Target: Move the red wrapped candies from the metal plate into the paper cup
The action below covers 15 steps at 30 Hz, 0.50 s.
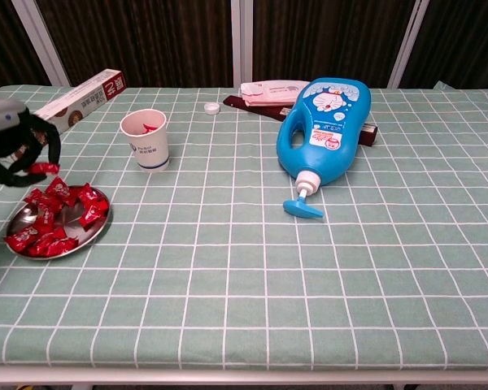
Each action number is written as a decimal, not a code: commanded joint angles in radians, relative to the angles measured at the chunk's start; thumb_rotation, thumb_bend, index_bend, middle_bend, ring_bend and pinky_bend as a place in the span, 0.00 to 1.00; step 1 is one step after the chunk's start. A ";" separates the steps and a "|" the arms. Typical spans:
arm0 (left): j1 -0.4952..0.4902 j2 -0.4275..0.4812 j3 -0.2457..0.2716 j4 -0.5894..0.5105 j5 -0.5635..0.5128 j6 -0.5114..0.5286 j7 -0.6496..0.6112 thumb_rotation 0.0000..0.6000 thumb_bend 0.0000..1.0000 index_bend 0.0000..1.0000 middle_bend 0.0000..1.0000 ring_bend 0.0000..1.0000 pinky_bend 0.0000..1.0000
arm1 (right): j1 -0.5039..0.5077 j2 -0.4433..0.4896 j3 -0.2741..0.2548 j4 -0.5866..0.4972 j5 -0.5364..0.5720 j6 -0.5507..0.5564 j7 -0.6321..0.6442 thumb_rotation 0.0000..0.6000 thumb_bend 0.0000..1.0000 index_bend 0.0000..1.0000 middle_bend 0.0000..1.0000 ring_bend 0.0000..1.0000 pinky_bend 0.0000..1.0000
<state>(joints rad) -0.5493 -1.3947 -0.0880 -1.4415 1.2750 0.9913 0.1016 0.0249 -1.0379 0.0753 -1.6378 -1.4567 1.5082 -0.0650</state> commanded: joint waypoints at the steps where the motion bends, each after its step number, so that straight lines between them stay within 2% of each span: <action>1: -0.050 0.016 -0.057 -0.010 0.007 -0.013 -0.020 1.00 0.47 0.67 0.84 0.93 1.00 | -0.001 0.000 0.001 0.002 0.000 0.001 0.003 1.00 0.05 0.00 0.11 0.05 0.32; 6: -0.145 -0.017 -0.129 0.045 -0.018 -0.084 -0.032 1.00 0.47 0.67 0.84 0.93 1.00 | -0.001 0.001 0.002 0.007 0.004 -0.001 0.007 1.00 0.05 0.00 0.11 0.05 0.32; 15: -0.266 -0.107 -0.155 0.189 -0.113 -0.228 0.018 1.00 0.47 0.61 0.83 0.93 1.00 | -0.005 -0.001 0.006 0.022 0.018 -0.001 0.026 1.00 0.05 0.00 0.11 0.05 0.32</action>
<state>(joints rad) -0.7957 -1.4823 -0.2378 -1.2769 1.1835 0.7849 0.1063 0.0197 -1.0389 0.0807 -1.6159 -1.4388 1.5074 -0.0395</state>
